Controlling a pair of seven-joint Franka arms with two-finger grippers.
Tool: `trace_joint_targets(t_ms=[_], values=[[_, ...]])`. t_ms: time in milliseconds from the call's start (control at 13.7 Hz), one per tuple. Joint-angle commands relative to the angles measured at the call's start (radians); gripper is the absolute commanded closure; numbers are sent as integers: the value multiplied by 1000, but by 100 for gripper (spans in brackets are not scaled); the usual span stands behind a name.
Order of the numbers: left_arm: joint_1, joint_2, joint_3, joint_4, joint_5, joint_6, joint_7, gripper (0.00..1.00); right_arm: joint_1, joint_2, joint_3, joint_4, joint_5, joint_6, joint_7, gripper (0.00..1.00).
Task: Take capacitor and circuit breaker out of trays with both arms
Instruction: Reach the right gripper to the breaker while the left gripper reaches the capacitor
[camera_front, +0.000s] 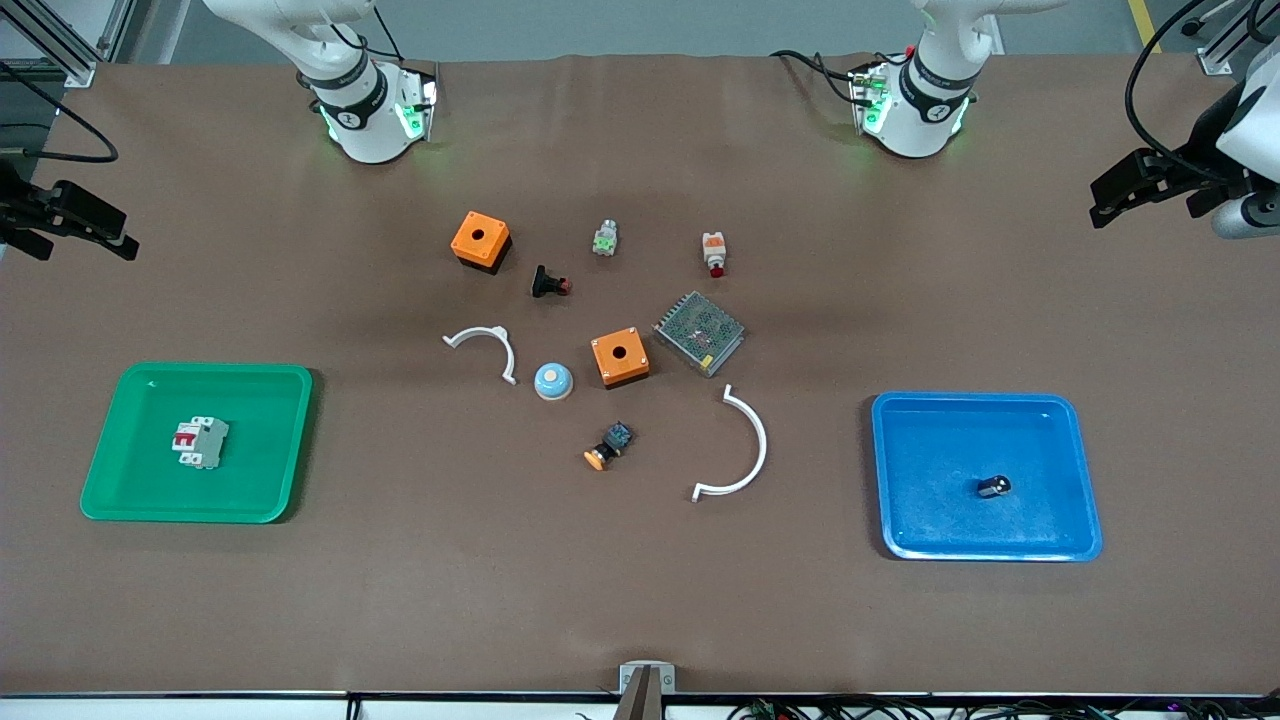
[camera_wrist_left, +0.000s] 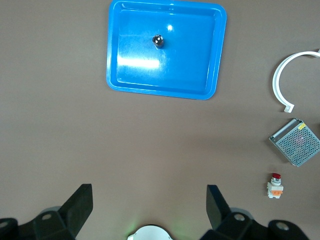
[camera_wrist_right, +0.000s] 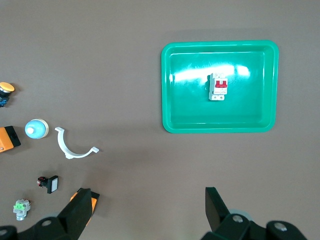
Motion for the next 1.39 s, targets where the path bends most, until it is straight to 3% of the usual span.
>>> trace_joint_targets(t_ms=[0, 292, 730, 876, 1022, 1314], values=[[3, 16, 4, 27, -6, -5, 12, 0, 2, -10, 1, 2, -8, -4, -6, 0], [22, 131, 29, 71, 6, 4, 59, 0, -1, -7, 0, 8, -8, -1, -5, 0], [35, 378, 27, 45, 67, 324, 64, 0, -13, 71, -8, 33, -20, 16, -8, 0], [61, 450, 27, 18, 66, 444, 62, 0, -35, 129, -6, 34, -26, 69, -6, 0], [90, 514, 27, -21, 66, 587, 72, 0, -53, 259, -6, 53, -12, 152, -8, 0], [99, 634, 26, -19, 29, 708, 55, 0, -90, 422, -6, 47, -23, 362, -32, 0]])
